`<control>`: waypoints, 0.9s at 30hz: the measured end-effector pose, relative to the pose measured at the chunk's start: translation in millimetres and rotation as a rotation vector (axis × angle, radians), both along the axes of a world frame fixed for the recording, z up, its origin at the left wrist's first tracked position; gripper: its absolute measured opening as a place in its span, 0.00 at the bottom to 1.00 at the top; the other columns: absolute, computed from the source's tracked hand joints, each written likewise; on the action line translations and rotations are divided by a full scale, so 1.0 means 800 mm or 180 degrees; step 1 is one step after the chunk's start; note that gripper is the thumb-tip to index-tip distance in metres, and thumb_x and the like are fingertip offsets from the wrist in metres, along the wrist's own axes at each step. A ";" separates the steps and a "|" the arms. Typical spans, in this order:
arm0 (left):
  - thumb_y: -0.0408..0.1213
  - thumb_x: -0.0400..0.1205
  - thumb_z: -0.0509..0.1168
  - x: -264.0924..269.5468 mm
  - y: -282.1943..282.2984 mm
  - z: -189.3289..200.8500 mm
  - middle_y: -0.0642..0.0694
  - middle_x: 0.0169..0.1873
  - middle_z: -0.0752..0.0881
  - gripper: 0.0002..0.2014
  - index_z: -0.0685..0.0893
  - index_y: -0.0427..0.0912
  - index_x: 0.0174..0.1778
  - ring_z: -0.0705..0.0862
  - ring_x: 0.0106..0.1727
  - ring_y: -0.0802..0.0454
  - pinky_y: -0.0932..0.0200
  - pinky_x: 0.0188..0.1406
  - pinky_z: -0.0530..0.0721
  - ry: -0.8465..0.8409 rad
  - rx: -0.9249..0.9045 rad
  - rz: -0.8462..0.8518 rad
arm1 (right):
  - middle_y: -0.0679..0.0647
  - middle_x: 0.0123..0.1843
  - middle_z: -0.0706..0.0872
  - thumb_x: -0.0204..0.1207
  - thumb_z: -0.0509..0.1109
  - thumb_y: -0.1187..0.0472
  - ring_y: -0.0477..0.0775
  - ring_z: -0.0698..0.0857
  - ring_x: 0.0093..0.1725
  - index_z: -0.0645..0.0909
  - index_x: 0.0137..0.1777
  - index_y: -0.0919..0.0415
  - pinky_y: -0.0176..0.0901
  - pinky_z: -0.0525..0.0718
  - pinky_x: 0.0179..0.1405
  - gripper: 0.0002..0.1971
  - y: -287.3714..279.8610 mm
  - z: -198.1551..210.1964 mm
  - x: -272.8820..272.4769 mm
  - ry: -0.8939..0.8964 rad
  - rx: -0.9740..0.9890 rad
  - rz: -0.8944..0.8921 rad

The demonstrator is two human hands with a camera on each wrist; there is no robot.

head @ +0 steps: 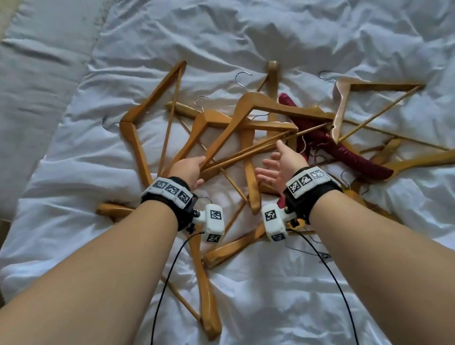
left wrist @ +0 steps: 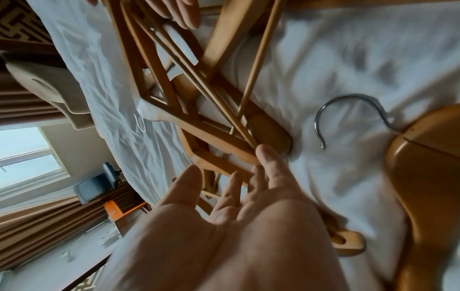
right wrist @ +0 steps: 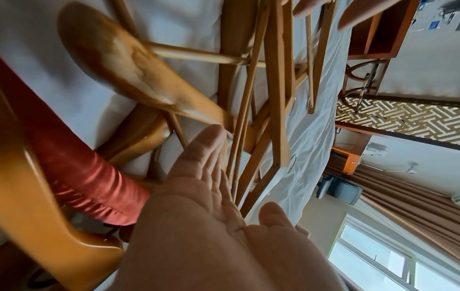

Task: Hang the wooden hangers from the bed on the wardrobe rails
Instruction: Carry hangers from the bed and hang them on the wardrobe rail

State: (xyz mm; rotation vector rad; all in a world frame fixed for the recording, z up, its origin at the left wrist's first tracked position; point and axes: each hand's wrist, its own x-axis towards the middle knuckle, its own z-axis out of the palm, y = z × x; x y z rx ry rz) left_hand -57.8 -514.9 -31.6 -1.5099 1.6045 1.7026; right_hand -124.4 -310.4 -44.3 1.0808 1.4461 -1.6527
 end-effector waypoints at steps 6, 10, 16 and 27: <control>0.60 0.75 0.74 0.006 -0.006 -0.028 0.46 0.53 0.89 0.22 0.90 0.45 0.53 0.85 0.57 0.46 0.45 0.66 0.82 -0.0045 -0.0483 -0.0913 | 0.65 0.69 0.80 0.82 0.65 0.43 0.72 0.87 0.57 0.70 0.76 0.63 0.66 0.86 0.59 0.30 0.005 -0.021 -0.009 -0.0086 -0.0162 -0.0188; 0.50 0.79 0.75 0.014 0.001 -0.023 0.45 0.40 0.87 0.09 0.87 0.49 0.41 0.83 0.43 0.49 0.52 0.45 0.83 0.0252 0.0174 -0.0943 | 0.64 0.61 0.85 0.81 0.68 0.44 0.71 0.89 0.52 0.76 0.67 0.62 0.66 0.87 0.57 0.24 0.002 -0.016 -0.009 -0.0053 -0.0171 -0.0305; 0.30 0.83 0.71 0.029 0.012 0.008 0.41 0.42 0.86 0.09 0.77 0.43 0.51 0.86 0.38 0.49 0.56 0.36 0.85 0.0750 0.0838 -0.1030 | 0.63 0.60 0.87 0.79 0.68 0.41 0.66 0.90 0.54 0.78 0.52 0.58 0.61 0.88 0.54 0.19 0.004 0.010 -0.008 0.0125 -0.0184 -0.0276; 0.30 0.78 0.77 0.106 -0.003 0.076 0.43 0.40 0.84 0.12 0.82 0.46 0.51 0.83 0.36 0.45 0.47 0.40 0.87 0.1041 -0.0093 -0.2126 | 0.63 0.61 0.81 0.61 0.82 0.36 0.66 0.88 0.54 0.74 0.68 0.51 0.62 0.87 0.56 0.38 -0.026 0.088 0.052 0.0418 -0.0226 0.0379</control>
